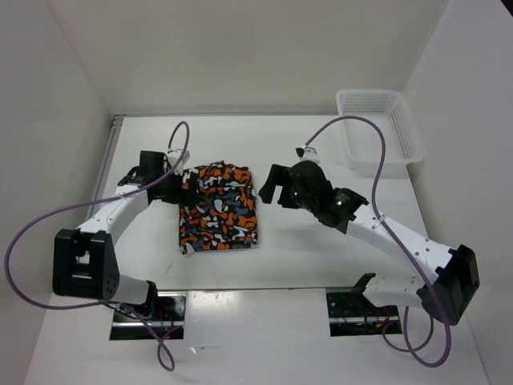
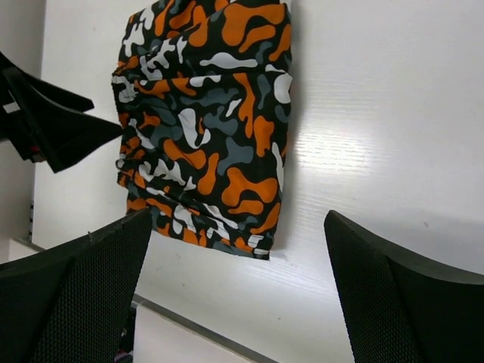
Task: Fold and stack the shorts
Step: Fold the shorts
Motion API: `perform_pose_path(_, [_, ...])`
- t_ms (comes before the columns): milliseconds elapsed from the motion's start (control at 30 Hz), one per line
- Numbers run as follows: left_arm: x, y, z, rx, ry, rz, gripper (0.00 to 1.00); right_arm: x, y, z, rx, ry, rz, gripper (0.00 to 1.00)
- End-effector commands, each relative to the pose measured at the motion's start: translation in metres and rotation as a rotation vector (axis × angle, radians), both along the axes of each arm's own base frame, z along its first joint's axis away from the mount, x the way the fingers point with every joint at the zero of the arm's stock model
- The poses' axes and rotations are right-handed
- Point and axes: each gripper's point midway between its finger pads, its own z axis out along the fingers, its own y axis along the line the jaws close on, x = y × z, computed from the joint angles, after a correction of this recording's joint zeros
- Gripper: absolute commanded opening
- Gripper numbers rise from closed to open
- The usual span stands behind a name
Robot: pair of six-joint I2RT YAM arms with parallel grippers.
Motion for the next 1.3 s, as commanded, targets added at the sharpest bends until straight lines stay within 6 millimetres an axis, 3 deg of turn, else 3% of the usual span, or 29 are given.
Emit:
perform_pose_path(0, [0.003, -0.011, -0.004, 0.022, -0.004, -0.032, 1.0, -0.002, -0.017, 0.016, -0.002, -0.039, -0.058, 1.0])
perform_pose_path(33, [0.003, -0.011, 0.006, 0.032, -0.039, -0.03, 1.0, -0.002, -0.022, 0.018, -0.011, -0.049, -0.078, 0.97])
perform_pose_path(67, [0.01, -0.015, 0.041, 0.018, -0.168, -0.037, 0.97, -0.003, -0.026, 0.027, 0.005, -0.073, -0.089, 0.93])
perform_pose_path(100, [0.008, -0.013, 0.051, 0.022, -0.217, -0.028, 0.94, -0.002, -0.034, 0.031, -0.002, -0.088, -0.115, 0.85])
perform_pose_path(133, [0.002, -0.012, 0.076, 0.012, -0.303, -0.025, 0.89, -0.005, -0.04, 0.03, -0.004, -0.09, -0.134, 0.81])
perform_pose_path(200, [-0.003, -0.012, 0.099, 0.012, -0.375, -0.021, 0.88, -0.008, -0.051, 0.049, 0.041, -0.151, -0.164, 0.78])
perform_pose_path(233, [-0.012, -0.011, 0.112, 0.008, -0.408, -0.02, 0.88, -0.01, -0.059, 0.049, 0.044, -0.169, -0.186, 0.82])
perform_pose_path(300, [-0.018, -0.01, 0.13, 0.003, -0.451, -0.019, 0.99, -0.016, -0.072, 0.072, 0.11, -0.242, -0.217, 0.98])
perform_pose_path(333, [-0.023, -0.007, 0.139, 0.007, -0.479, -0.008, 0.99, -0.019, -0.075, 0.074, 0.121, -0.251, -0.218, 1.0])
perform_pose_path(467, [-0.027, -0.012, 0.134, -0.023, -0.489, -0.039, 0.94, -0.016, -0.087, 0.078, 0.123, -0.269, -0.248, 1.0])
perform_pose_path(633, [-0.016, -0.035, 0.086, -0.071, -0.38, -0.127, 0.51, -0.016, -0.077, 0.058, 0.083, -0.211, -0.209, 1.0])
perform_pose_path(667, [-0.015, -0.035, 0.081, -0.069, -0.363, -0.127, 0.37, -0.015, -0.074, 0.06, 0.086, -0.208, -0.2, 1.0])
perform_pose_path(733, [-0.011, -0.034, 0.078, -0.06, -0.351, -0.118, 0.27, -0.014, -0.072, 0.05, 0.05, -0.17, -0.19, 1.0])
perform_pose_path(767, [-0.012, -0.034, 0.079, -0.06, -0.345, -0.118, 0.27, -0.014, -0.071, 0.045, 0.041, -0.149, -0.195, 1.0])
perform_pose_path(800, [-0.009, -0.031, 0.086, -0.05, -0.357, -0.105, 0.36, -0.009, -0.07, 0.035, 0.013, -0.106, -0.211, 1.0])
perform_pose_path(867, [-0.009, -0.026, 0.099, -0.03, -0.38, -0.079, 0.8, -0.005, -0.073, 0.015, -0.057, -0.027, -0.221, 1.0])
perform_pose_path(900, [-0.009, -0.024, 0.106, -0.023, -0.384, -0.071, 1.0, 0.004, -0.076, -0.008, -0.114, 0.044, -0.237, 1.0])
perform_pose_path(1033, [-0.008, -0.018, 0.129, -0.005, -0.426, -0.041, 1.0, 0.011, -0.071, -0.04, -0.22, 0.163, -0.232, 1.0])
perform_pose_path(1267, [-0.025, 0.007, 0.187, 0.021, -0.614, 0.053, 1.0, 0.012, -0.069, -0.018, -0.138, 0.101, -0.237, 1.0])
